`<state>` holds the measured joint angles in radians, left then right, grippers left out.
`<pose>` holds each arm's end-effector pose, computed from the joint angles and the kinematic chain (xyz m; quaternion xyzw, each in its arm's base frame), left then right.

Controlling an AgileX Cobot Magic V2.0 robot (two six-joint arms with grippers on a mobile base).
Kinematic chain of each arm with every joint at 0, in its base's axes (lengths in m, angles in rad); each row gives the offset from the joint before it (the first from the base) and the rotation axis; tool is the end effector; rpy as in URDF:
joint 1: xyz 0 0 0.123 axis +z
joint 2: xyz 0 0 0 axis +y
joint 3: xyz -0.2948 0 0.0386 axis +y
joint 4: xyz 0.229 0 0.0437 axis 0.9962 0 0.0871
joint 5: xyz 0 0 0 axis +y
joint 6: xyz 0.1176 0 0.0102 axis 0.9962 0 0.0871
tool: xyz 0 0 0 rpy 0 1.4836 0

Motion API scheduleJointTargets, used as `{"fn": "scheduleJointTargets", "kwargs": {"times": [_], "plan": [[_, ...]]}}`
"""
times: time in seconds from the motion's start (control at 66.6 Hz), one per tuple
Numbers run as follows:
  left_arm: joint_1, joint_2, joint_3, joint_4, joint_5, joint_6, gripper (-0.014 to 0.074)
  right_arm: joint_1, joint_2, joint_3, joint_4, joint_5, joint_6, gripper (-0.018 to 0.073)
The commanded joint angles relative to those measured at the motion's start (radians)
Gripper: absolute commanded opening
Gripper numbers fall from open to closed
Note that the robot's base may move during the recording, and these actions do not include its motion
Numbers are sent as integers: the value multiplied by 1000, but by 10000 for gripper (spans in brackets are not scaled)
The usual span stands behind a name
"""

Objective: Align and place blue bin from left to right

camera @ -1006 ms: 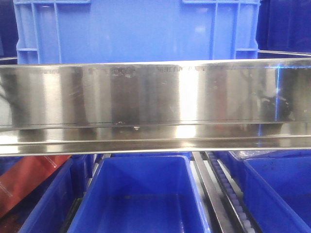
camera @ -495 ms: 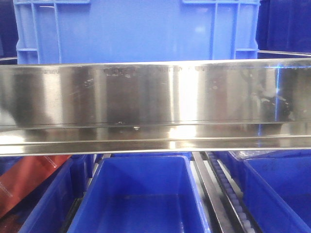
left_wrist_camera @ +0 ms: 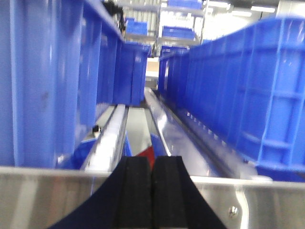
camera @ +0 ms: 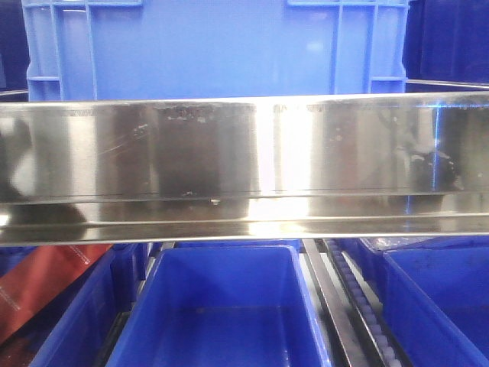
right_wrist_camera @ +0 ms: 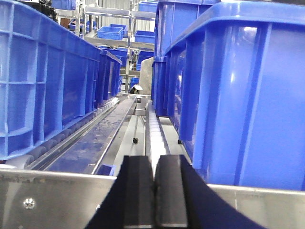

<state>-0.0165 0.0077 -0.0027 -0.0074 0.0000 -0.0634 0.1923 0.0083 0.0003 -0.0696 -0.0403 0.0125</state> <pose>0.0524 -0.0009 0.2160 -0.0184 0.6772 -0.0321 0.7349 0.0511 0.0103 0.2197 -0.0836 0.6586 0.0515 0.7461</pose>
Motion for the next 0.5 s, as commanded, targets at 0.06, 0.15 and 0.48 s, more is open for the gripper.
{"fn": "scheduleJointTargets", "kwargs": {"times": [0.06, 0.15, 0.48], "plan": [[4, -8, 3, -7, -14, 4, -111, -5, -8, 0, 5, -21, -5, -79], [4, -8, 3, -7, -15, 4, -111, -5, -8, 0, 5, -21, -5, -79], [4, -8, 3, -7, -19, 4, -111, -5, -8, 0, 5, -21, -5, -79]]}}
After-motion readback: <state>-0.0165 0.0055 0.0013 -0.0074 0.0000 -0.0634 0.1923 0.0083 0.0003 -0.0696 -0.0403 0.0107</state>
